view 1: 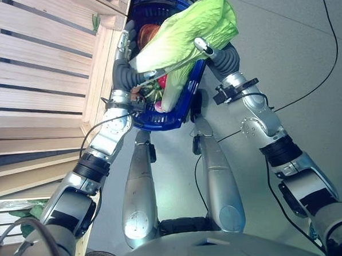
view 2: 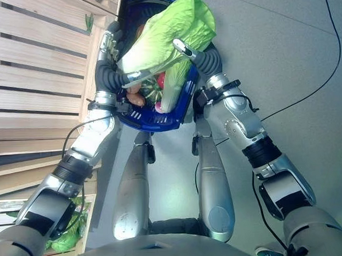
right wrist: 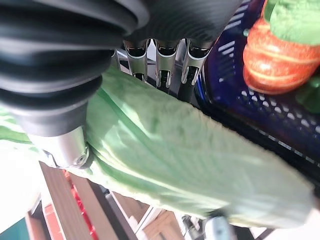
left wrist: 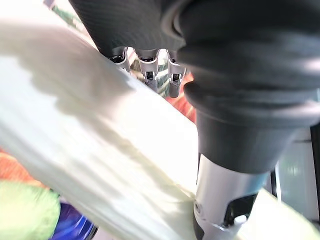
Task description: Pick up fruits and vegetables into the basket
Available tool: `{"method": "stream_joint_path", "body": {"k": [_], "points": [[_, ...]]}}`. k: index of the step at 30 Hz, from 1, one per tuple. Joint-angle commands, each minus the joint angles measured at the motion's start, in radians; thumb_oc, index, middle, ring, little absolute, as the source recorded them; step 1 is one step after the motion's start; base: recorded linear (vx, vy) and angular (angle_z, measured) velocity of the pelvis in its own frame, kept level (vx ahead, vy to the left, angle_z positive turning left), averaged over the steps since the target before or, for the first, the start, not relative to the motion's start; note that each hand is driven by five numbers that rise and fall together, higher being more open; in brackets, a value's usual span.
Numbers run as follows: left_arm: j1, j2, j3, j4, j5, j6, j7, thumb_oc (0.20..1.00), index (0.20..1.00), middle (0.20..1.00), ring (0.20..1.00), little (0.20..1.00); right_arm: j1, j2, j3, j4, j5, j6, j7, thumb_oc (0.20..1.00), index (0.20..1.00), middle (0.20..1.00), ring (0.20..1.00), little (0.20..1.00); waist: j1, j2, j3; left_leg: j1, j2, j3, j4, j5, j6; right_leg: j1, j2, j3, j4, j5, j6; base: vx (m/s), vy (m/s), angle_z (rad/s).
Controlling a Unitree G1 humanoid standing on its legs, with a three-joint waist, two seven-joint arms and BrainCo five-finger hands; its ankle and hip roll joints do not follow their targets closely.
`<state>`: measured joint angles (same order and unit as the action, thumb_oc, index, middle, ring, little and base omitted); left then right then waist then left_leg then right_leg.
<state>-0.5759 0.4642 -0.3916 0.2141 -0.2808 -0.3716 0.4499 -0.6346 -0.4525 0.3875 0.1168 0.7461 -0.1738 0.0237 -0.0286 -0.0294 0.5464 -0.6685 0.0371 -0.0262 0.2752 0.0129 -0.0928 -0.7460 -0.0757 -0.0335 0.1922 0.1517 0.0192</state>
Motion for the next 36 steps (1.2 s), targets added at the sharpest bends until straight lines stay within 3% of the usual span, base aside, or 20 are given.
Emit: {"method": "stream_joint_path", "body": {"k": [1,21,28,36], "points": [[-0.031,0.017,0.172,-0.014,-0.022,-0.042,0.097,1.000,1.000,1.000,1.000,1.000,0.065,-0.024,-0.015,-0.081,-0.041,-0.029,0.021,0.200,0.200,0.200,0.200,0.200,-0.003,0.010,-0.026,-0.002,-0.069,0.024,-0.093,0.053,0.032,0.064,0.057,-0.058,0.078,-0.144,0.055,0.00,0.000,0.00],[-0.045,0.022,0.188,0.126,0.017,-0.041,0.145,1.000,1.000,1.000,1.000,1.000,0.049,-0.034,-0.032,-0.024,-0.060,-0.009,-0.005,0.200,0.200,0.200,0.200,0.200,-0.010,0.020,-0.026,-0.006,-0.068,0.029,-0.082,0.053,0.028,0.056,0.060,-0.053,0.096,-0.155,0.051,0.00,0.000,0.00],[-0.075,0.041,0.168,0.174,0.080,0.028,0.170,1.000,1.000,1.000,1.000,1.000,0.007,-0.052,-0.010,0.031,-0.139,0.073,-0.042,0.200,0.200,0.200,0.200,0.200,-0.007,0.025,-0.026,-0.010,-0.070,0.028,-0.072,0.052,0.027,0.053,0.056,-0.056,0.101,-0.155,0.051,0.00,0.000,0.00],[-0.142,0.069,0.123,0.280,0.088,0.036,0.162,1.000,1.000,1.000,1.000,1.000,-0.132,-0.075,0.045,0.218,-0.141,0.161,-0.080,0.200,0.200,0.200,0.200,0.200,0.015,0.042,-0.026,-0.020,-0.071,0.023,-0.054,0.053,0.021,0.046,0.043,-0.069,0.113,-0.157,0.050,0.00,0.000,0.00]]}}
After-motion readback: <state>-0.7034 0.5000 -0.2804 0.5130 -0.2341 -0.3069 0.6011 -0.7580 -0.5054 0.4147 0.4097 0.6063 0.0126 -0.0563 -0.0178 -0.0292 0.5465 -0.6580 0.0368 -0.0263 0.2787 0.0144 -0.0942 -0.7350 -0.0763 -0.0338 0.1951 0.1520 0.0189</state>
